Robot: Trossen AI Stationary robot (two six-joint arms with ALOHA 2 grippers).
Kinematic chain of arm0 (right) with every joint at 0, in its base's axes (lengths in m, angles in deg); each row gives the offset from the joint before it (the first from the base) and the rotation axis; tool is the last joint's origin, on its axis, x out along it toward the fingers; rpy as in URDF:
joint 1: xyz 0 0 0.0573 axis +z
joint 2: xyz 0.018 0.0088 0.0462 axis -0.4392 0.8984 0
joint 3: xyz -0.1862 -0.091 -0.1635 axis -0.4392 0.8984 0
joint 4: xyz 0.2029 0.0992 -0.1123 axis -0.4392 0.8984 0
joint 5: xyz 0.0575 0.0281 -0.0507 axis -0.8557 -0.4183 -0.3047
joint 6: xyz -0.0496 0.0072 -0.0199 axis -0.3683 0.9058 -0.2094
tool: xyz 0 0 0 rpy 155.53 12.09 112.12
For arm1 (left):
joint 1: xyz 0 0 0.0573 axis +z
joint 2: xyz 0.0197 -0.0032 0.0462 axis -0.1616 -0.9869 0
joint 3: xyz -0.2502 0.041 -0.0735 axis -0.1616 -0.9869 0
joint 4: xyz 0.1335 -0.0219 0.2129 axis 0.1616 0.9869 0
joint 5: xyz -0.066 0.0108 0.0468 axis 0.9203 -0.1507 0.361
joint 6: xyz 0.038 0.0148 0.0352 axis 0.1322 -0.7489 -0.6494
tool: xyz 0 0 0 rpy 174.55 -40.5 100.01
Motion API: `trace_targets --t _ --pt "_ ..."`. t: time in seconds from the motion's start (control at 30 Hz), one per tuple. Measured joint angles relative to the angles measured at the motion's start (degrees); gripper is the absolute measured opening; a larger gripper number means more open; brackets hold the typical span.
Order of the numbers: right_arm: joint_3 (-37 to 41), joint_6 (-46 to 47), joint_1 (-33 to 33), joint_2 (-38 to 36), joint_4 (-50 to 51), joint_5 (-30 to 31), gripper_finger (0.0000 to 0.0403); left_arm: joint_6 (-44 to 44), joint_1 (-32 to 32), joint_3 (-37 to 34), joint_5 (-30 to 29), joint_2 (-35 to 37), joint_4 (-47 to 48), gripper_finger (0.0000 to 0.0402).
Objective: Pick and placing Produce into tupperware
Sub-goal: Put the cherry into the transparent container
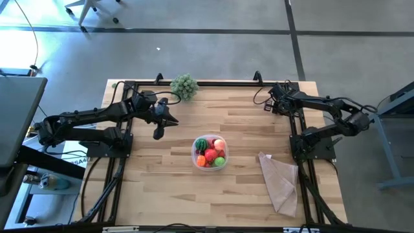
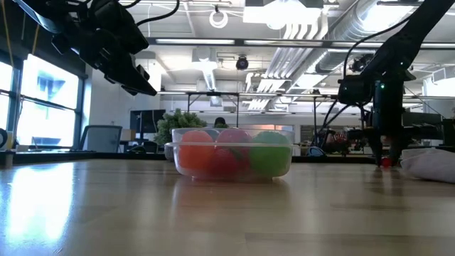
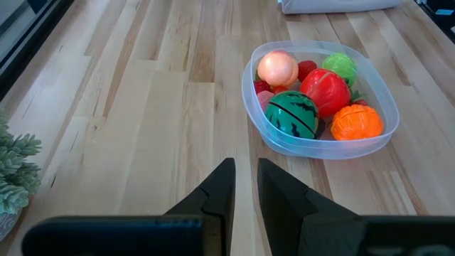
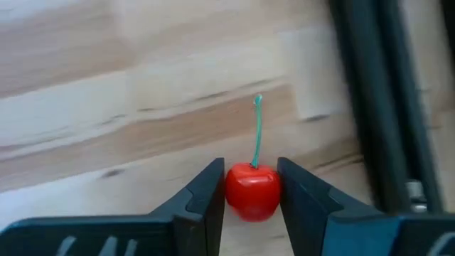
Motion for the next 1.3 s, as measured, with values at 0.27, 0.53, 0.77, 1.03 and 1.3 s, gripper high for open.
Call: trace_targets --t 0.27,0.53,0.77,1.03,1.3 --pt "-4.17 -3.11 2.49 -4.04 0.1 -4.36 0.0101 0.02 0.0 0.0 0.01 -0.01 0.0 0.0051" --pt "-12.83 -9.94 10.43 -10.11 -1.59 -13.65 0.0101 0.02 -0.02 -0.01 0.01 -0.02 0.0 0.0051" --pt "-22.08 -15.43 22.38 -14.73 -10.16 -16.51 0.0101 0.01 -0.01 -0.01 0.01 -0.01 0.0 0.0051" --pt "-30.15 -26.82 39.72 -14.62 -20.24 -16.94 0.0101 0.01 -0.02 0.0 0.01 -0.01 0.0 0.0051" --pt "-30.6 -37.46 54.71 -9.84 -25.93 -13.85 0.0101 0.01 -0.01 0.0 0.01 -0.01 0.0 0.0051"
